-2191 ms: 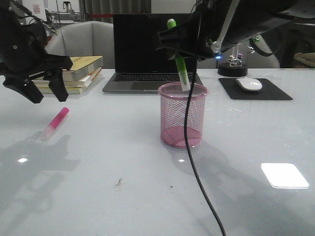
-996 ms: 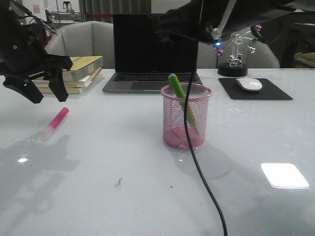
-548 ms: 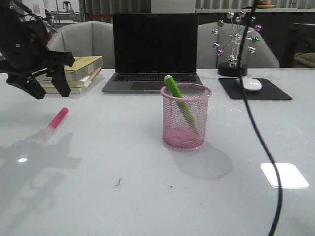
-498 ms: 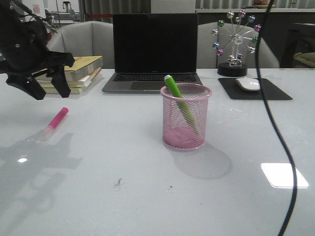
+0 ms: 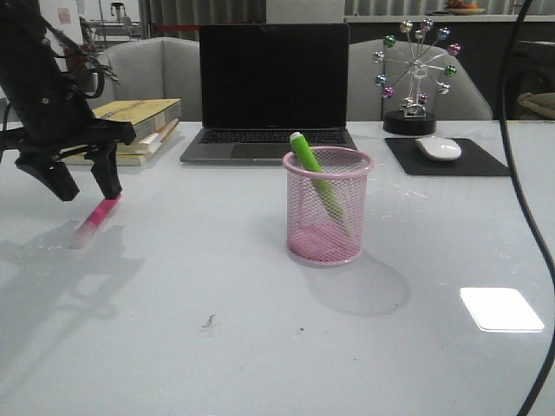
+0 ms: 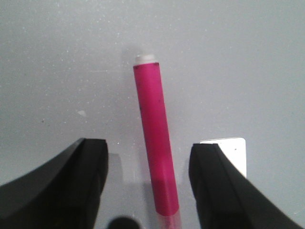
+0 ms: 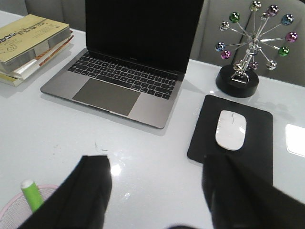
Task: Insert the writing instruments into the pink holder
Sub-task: 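Lower the left gripper and close it on the pink highlighter, then lift the pink highlighter with the left gripper toward the holder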
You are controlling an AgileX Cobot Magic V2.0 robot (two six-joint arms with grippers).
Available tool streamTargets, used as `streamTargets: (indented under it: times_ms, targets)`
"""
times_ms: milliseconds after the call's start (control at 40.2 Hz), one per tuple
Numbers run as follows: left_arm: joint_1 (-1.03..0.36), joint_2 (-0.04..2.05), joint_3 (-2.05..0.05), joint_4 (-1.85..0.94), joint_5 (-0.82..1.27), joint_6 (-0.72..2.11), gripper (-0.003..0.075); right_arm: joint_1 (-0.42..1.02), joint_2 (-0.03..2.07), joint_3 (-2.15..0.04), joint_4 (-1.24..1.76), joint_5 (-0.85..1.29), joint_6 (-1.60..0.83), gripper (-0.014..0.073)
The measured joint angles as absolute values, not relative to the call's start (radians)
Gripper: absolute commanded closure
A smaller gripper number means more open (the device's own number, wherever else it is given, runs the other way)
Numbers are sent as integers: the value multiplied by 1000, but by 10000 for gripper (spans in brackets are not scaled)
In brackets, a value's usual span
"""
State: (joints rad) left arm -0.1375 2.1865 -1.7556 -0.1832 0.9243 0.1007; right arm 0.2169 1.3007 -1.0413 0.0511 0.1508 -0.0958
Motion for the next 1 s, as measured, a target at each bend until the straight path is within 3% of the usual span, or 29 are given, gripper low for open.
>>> streamTargets:
  times_ms: [373, 996]
  targets:
    - [-221, 2210, -1757, -171, 882, 101, 274, 217, 1301, -1041, 51, 171, -96, 73]
    - [-221, 2211, -1757, -77, 855, -54, 276, 217, 1301, -1041, 51, 211, -96, 73]
